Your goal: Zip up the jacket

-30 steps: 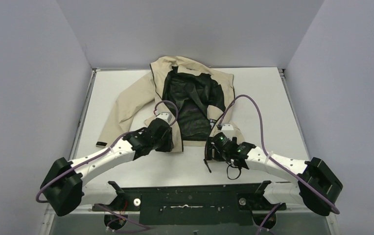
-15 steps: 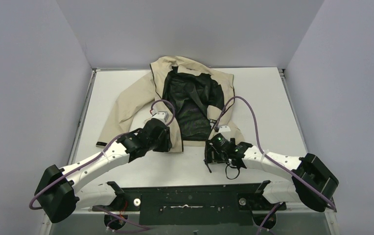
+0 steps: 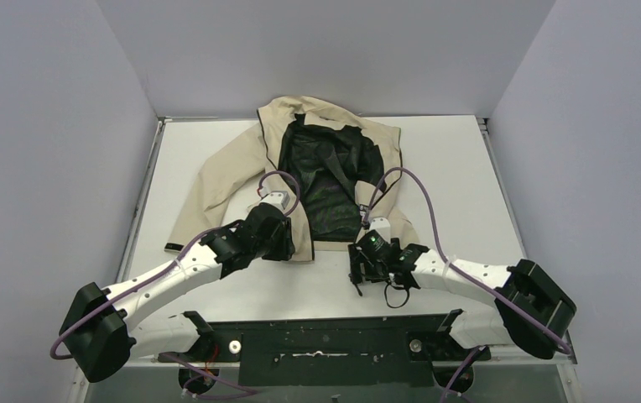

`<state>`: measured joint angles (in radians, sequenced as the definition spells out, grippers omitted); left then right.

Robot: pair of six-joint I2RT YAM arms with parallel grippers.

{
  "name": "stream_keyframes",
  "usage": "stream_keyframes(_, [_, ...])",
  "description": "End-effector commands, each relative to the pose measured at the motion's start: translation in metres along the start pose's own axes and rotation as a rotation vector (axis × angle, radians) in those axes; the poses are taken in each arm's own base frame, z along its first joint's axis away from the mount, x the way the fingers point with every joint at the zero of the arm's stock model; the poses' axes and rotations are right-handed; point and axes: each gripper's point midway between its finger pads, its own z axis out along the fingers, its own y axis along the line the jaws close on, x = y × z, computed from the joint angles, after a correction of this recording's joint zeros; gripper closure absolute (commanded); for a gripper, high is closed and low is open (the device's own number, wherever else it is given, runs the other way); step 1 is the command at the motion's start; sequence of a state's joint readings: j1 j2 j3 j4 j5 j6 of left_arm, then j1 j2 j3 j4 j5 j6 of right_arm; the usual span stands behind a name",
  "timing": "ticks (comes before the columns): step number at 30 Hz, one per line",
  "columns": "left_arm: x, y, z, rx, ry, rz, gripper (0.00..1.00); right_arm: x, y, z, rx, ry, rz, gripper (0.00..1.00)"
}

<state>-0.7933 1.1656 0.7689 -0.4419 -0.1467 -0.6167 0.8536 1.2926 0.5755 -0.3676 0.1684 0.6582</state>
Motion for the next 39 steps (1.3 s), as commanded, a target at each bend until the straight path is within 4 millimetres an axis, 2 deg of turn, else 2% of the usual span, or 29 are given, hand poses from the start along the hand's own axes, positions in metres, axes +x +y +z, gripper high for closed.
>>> stream_keyframes(1, [-0.011,-0.008,-0.003,0.023,-0.035,0.009,0.7,-0.004,0.003,0.004,0.013,-0.01,-0.006,0.18])
stream_keyframes(11, [-0.009,-0.007,-0.002,0.025,-0.031,0.014,0.7,0.001,-0.007,0.013,0.106,0.022,-0.026,0.18])
stream_keyframes(19, [-0.01,-0.007,-0.004,0.031,-0.036,0.014,0.7,0.007,-0.008,0.017,0.154,0.048,-0.057,0.27])
stream_keyframes(21, [-0.009,-0.007,-0.004,0.035,-0.035,0.013,0.7,0.009,-0.008,0.018,0.158,0.053,-0.058,0.34])
stream_keyframes(24, [-0.009,-0.008,-0.005,0.038,-0.037,0.011,0.7,0.011,-0.005,0.02,0.154,0.055,-0.061,0.49])
stream_keyframes(29, [-0.009,-0.008,-0.006,0.043,-0.042,0.009,0.7,0.008,0.002,0.019,0.123,0.045,-0.047,0.82])
stream_keyframes(31, [-0.01,-0.009,-0.006,0.048,-0.043,0.009,0.7,0.006,0.006,0.018,0.103,0.034,-0.039,0.99])
stream_keyframes(35, [-0.009,-0.015,-0.006,0.077,-0.038,0.008,0.7,-0.005,0.018,0.012,0.039,-0.005,-0.012,1.0])
stream_keyframes(39, [-0.009,-0.02,-0.009,0.114,-0.044,0.0,0.7,-0.023,0.033,-0.001,-0.055,-0.078,0.035,1.0])
